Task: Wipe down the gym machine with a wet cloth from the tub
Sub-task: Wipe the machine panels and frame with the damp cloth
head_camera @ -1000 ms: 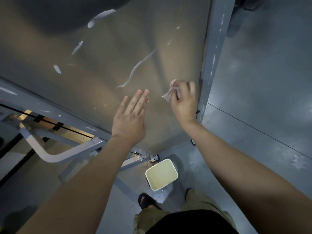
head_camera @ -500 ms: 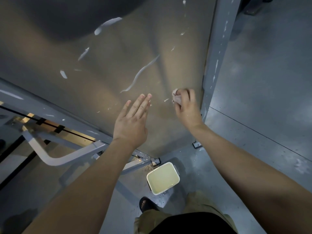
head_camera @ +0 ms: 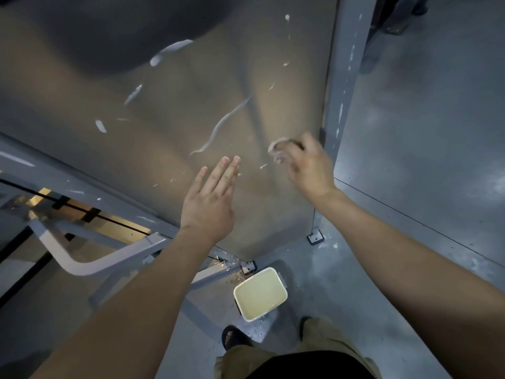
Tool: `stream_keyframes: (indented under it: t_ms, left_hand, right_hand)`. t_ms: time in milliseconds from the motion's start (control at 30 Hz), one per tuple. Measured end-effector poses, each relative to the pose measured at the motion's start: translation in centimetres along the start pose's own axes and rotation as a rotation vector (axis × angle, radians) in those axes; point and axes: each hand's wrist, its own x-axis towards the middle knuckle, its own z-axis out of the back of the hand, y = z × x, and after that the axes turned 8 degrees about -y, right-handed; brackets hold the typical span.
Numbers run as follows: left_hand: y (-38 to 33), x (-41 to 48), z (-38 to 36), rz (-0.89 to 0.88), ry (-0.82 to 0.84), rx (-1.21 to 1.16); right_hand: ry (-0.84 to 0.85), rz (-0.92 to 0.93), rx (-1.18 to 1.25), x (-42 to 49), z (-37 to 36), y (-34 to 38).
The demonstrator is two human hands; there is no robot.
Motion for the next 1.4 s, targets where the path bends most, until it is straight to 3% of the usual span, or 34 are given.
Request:
stream_keyframes:
  t_ms: [133,300,367,500,567,667,767,833,900,1000,1100,1400]
  left_hand:
    - [-0.7,-0.5,0.3,0.021,-0.076,-0.083]
    - [-1.3,-3.2,0.3,0.097,-0.162,-0.432]
    - [-0.7,-4.9,-0.3,0.198,-0.168,-0.531]
    - [0.5,-8.2,-1.5,0.597,-0.152,-0.715]
    - [1.1,-9.5,-1.8,0.783,-0.119,-0.799]
    - [2.3,-10.8,-1.9,0.947,-0.121,-0.87]
    - [3.5,-11.5,-2.2,1.022,-0.144,-0.947]
    - [4.0,-11.5,-2.5,1.019,-0.168,-0.983]
    - [4.0,-11.2,-2.9,0.933,-0.193,-0.968]
    - [3.4,-10.6,-3.5,0.641,-0.177,-0.781]
    - [3.1,-9.9,-4.6,0.413,-0.114,-0.576]
    - [3.1,-9.2,-8.1,0.373,0.006,-0.335]
  right_hand:
    - [-0.279,-0.091,0.23,1.1,-0.5,2.3]
    - [0.08,0.195,0.168,-1.0,-2.1,3.5]
    - [0.061,0.172,0.194,-0.3,-1.4,4.1]
    - [-0.21,0.009,0.318,0.3,-0.9,7.3]
    - [-0.107,0.096,0.283,-0.5,-2.5,7.9]
    - [0.186,0.354,0.107,-2.2,-4.8,6.6]
    - [0.095,0.246,0.165,-2.1,-4.5,6.7]
    - [-0.085,0.116,0.221,-1.9,-4.0,8.1]
    - [-0.15,0.115,0.205,-2.2,-4.9,9.6]
    - [0.065,0.284,0.143,-3.9,-6.9,9.8]
    - [0.206,0.309,0.01,-5.3,-6.9,8.1]
    - [-0.329,-0.265,0.115,-3.2,-4.1,5.3]
